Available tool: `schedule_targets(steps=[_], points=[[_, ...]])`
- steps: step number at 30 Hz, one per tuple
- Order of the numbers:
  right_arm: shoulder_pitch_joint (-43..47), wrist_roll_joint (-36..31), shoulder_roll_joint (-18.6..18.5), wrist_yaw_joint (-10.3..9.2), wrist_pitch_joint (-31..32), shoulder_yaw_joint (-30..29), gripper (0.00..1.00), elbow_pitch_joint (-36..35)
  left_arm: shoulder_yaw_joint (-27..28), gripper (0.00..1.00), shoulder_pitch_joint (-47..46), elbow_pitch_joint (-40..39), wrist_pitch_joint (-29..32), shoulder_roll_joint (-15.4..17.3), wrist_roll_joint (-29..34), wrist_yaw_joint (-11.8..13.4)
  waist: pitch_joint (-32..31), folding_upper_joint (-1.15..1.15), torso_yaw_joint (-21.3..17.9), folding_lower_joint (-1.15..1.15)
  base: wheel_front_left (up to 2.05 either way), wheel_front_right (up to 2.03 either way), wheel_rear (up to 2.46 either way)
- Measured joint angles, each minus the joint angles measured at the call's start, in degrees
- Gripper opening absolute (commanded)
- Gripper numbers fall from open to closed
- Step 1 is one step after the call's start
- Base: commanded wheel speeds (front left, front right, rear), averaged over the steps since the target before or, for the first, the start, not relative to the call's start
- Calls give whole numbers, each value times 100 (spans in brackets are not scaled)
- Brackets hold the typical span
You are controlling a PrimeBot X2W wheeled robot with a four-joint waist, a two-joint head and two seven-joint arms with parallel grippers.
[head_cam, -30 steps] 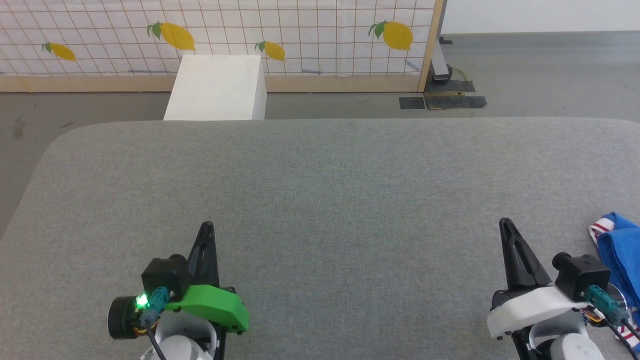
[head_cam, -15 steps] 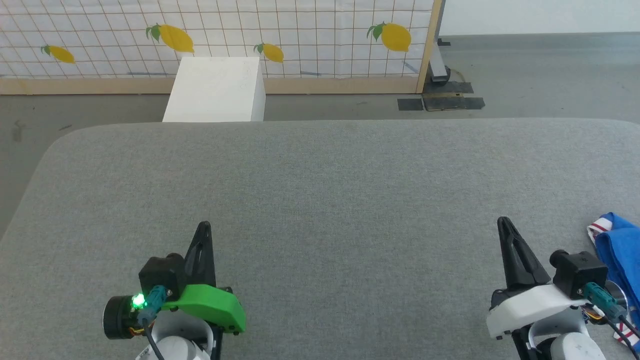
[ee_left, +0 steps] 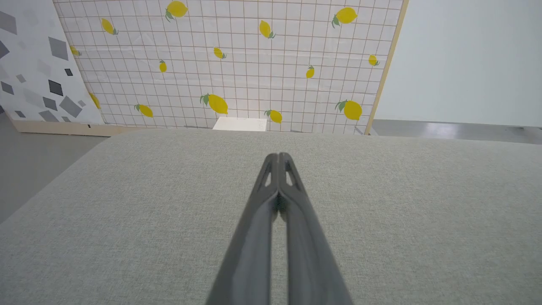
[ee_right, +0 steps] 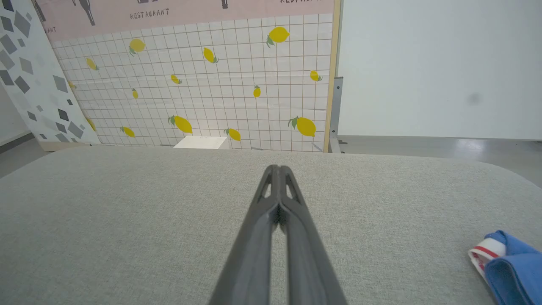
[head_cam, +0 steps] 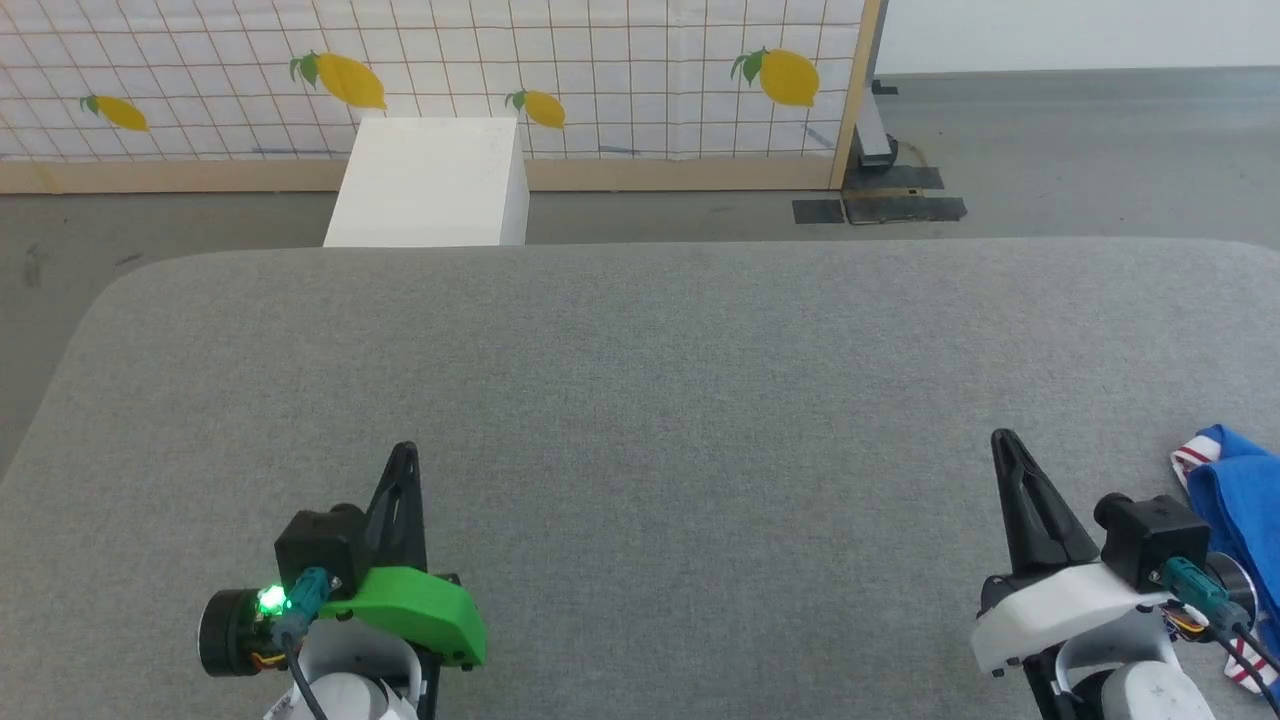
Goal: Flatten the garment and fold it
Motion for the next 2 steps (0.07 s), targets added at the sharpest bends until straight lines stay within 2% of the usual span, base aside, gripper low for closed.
schedule_targets(steps=[2], points=[[2,-21,0,0,18,4,0,-24,13,0,3,-15,19,-7,19,-5,-3,0,-2,0,0,0,0]])
